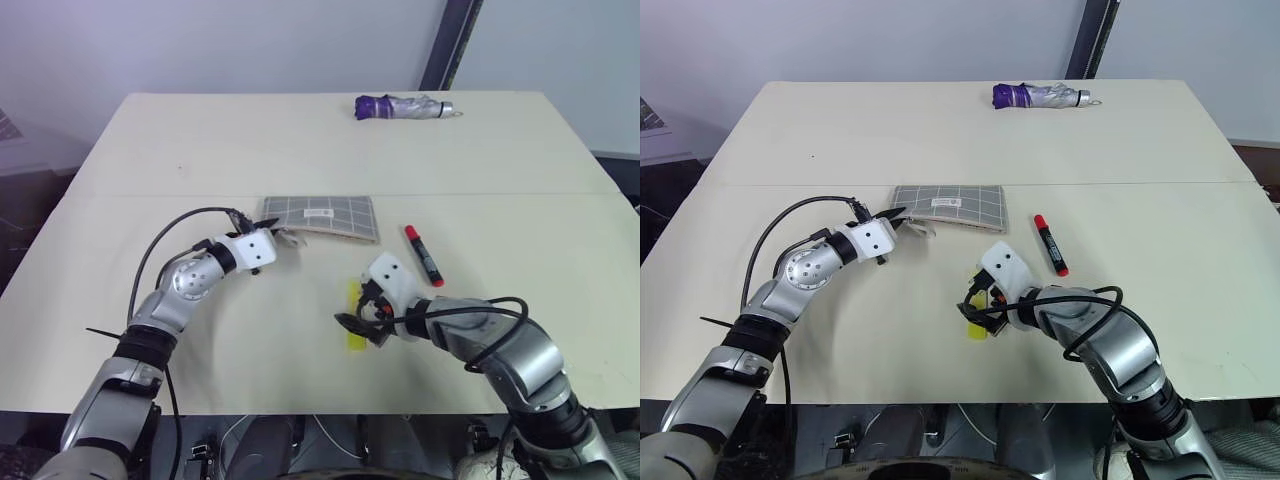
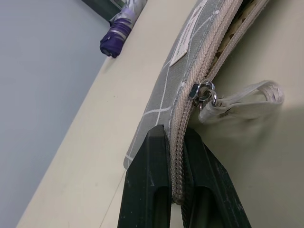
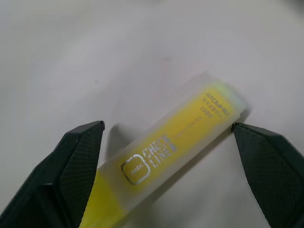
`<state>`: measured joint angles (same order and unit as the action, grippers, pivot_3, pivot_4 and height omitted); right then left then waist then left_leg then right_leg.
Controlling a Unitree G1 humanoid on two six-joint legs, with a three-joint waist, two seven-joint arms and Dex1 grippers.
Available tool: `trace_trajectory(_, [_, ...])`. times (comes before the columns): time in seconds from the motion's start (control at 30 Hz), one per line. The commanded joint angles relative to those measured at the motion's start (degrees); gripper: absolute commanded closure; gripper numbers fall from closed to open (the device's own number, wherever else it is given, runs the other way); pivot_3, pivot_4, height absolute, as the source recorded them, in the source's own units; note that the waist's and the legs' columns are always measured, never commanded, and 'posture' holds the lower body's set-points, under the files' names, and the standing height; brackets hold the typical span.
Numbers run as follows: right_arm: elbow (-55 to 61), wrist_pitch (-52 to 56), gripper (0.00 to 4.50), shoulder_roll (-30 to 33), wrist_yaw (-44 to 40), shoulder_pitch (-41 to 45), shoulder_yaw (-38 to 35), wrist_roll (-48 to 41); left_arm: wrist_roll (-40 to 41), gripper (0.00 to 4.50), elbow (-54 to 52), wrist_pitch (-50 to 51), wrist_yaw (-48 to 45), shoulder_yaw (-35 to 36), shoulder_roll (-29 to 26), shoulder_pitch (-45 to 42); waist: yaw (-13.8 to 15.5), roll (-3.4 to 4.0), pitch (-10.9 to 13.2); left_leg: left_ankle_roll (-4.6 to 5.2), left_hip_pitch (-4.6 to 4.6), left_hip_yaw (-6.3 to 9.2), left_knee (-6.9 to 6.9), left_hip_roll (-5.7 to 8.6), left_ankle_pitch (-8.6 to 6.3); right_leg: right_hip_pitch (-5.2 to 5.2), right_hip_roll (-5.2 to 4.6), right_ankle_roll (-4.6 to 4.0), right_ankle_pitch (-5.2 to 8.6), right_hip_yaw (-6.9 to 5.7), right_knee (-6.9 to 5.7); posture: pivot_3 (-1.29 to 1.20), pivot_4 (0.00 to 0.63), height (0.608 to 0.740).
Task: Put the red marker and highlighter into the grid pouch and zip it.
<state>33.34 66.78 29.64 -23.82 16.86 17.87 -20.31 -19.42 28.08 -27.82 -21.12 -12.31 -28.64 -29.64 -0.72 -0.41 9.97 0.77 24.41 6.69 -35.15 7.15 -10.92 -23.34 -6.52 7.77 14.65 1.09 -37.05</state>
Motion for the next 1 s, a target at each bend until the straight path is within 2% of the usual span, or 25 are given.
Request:
trace_trajectory(0.03, [-3.17,-0.51,1.87,0.66,0.69,-0.12,2.66,2.38,0.29,4.50,-0.92,-0.81,0.63,0.83,-0.62,-0.85,0.06,-0.05,-0.03,0.00,0.00,0.00,0.00,0.00,0.00,0.00,0.00,0.00,0.00,0.00,0.00,0.00,0.150,0.740])
trace_trajectory(0.13, [-3.83,-1.33,3.47,0.86,0.11,0.51,3.56,3.08,0.30,4.50,-0.70,-0.93,0.72,0.86,-0.66,-0.91,0.06,-0.12,-0.07,0.00,0.00,0.00,-0.01,0.02,0.00,0.01,0.01,0.00,0.00,0.00,0.01,0.00,0.150,0.740])
trace_trajectory(0.17, [-4.03,-1.79,3.65,1.31,-0.12,0.91,4.12,3.58,0.26,4.50,-0.62,-1.02,0.77,0.84,-0.67,-0.93,0.01,-0.13,-0.08,0.00,0.00,0.00,0.00,0.01,0.00,0.01,0.02,0.00,0.00,0.00,0.01,0.00,0.150,0.740])
trace_trajectory(0.37, [-3.87,-8.27,3.63,7.19,-3.34,1.92,6.75,7.52,0.23,4.50,-0.43,-1.20,0.98,0.77,-0.49,-1.20,0.12,-0.14,-0.08,0.00,0.00,0.01,0.00,0.01,0.00,0.01,0.02,0.00,0.00,-0.01,0.01,0.00,0.150,0.740])
trace_trajectory(0.43, [-2.88,-9.33,3.63,7.73,-4.33,0.57,5.07,6.78,0.27,4.50,-0.44,-1.15,1.02,0.78,-0.39,-1.25,0.31,-0.14,-0.08,0.00,0.01,0.01,0.00,0.02,0.00,0.01,0.02,0.00,0.00,-0.02,0.03,0.00,0.150,0.740])
trace_trajectory(0.6, [-3.57,-22.29,3.63,5.47,-5.49,0.53,-3.49,6.30,2.21,4.50,-0.04,-0.88,-0.91,0.72,0.43,-1.54,0.94,-0.16,-0.05,0.00,0.06,-0.01,0.00,0.11,0.00,-0.01,-0.01,0.01,0.00,-0.01,0.06,0.00,0.150,0.740])
trace_trajectory(0.73, [-6.41,-20.90,3.63,2.83,-4.36,4.46,-5.26,6.67,3.53,4.50,-0.80,-0.89,-3.51,0.15,1.29,-2.48,1.01,-0.15,-0.05,0.00,0.05,-0.01,0.01,0.06,0.00,-0.04,0.03,0.01,0.00,0.00,0.02,0.00,0.150,0.740])
trace_trajectory(1.0, [-7.83,-21.05,3.63,4.59,-5.47,2.46,-7.15,8.28,3.41,4.50,-1.89,-0.77,-3.83,0.41,1.74,-2.51,1.42,-0.15,-0.04,0.12,0.10,0.00,0.05,0.15,0.01,-0.06,-0.04,0.00,0.00,-0.01,0.06,0.00,0.150,0.740])
